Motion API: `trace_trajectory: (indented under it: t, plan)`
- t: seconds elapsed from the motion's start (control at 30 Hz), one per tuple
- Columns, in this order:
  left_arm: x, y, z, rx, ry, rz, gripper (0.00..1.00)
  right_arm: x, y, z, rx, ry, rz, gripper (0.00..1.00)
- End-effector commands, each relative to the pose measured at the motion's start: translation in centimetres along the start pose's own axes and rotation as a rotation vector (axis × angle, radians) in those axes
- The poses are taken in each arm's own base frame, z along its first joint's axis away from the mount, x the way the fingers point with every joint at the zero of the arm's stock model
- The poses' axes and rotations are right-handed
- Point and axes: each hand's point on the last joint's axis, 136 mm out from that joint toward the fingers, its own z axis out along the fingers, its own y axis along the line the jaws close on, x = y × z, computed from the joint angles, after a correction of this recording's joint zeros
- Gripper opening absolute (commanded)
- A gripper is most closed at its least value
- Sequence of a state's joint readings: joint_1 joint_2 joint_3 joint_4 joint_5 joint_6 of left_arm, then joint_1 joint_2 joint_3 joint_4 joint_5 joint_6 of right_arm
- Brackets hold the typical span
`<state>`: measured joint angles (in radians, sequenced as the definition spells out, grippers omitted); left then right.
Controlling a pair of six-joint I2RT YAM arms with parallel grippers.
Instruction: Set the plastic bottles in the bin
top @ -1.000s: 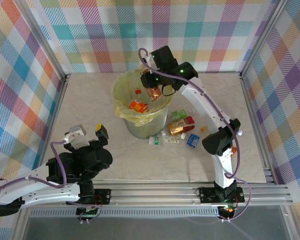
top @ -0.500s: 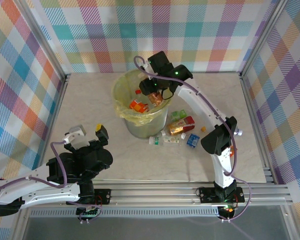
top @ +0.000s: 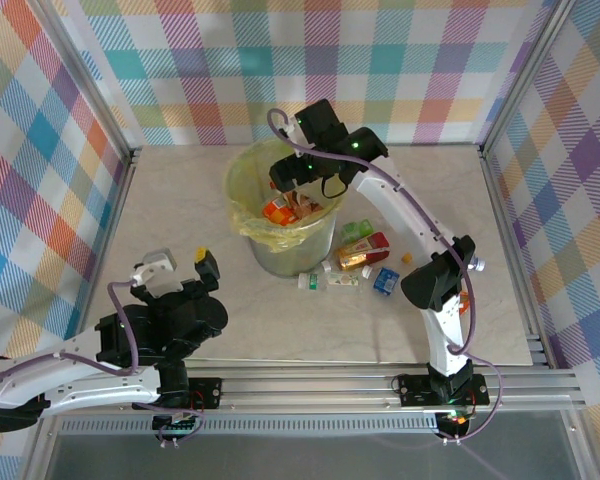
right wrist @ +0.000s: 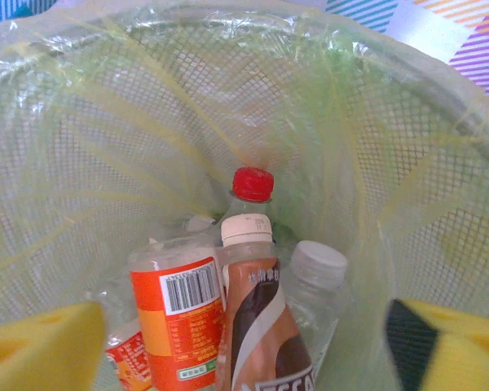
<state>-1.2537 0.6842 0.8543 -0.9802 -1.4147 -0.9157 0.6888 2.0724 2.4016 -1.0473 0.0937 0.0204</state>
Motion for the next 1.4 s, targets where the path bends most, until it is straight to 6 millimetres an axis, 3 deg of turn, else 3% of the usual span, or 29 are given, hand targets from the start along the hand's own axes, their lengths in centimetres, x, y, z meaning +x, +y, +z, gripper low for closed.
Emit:
trace_trajectory:
  t: [0.0,0.17,0.33,0.5,0.7,0.87,1.0,1.13,1.37]
  plan:
    - [-0.3,-1.0,0.1,0.000,-0.006,0.069,1.00,-1.3,0.5,-4.5,-0.013,-0.068,0.037,1.00]
    - [-0.1,-3.6,0.2,0.047,0.026,0.164,1.00,-1.3,-0.8,-7.6,0.054,-0.108,0.125,1.00]
    - [1.5,-9.4,-0.1,0.295,0.124,0.261,1.00,0.8,-3.6,-11.1,0.155,-0.158,0.256,1.00]
    - [2.5,-14.0,-0.9,0.554,0.206,0.255,1.00,6.1,-8.6,-14.4,0.243,-0.191,0.484,1.00]
    - [4.5,-19.5,-1.6,0.774,0.285,0.382,1.00,15.4,-14.0,-17.3,0.346,-0.176,0.765,1.00]
    - [8.5,-25.0,-2.1,0.936,0.405,0.525,1.00,21.9,-16.0,-17.9,0.449,-0.109,0.894,1.00]
    - [12.0,-28.1,-1.7,0.991,0.516,0.612,1.00,25.4,-17.5,-18.3,0.516,-0.084,0.974,1.00]
    - [15.2,-29.8,-1.1,1.015,0.619,0.683,1.00,28.3,-18.7,-18.1,0.548,-0.043,1.044,1.00]
    - [18.8,-31.0,-1.1,1.040,0.754,0.786,1.00,30.6,-19.2,-16.7,0.561,0.010,1.087,1.00]
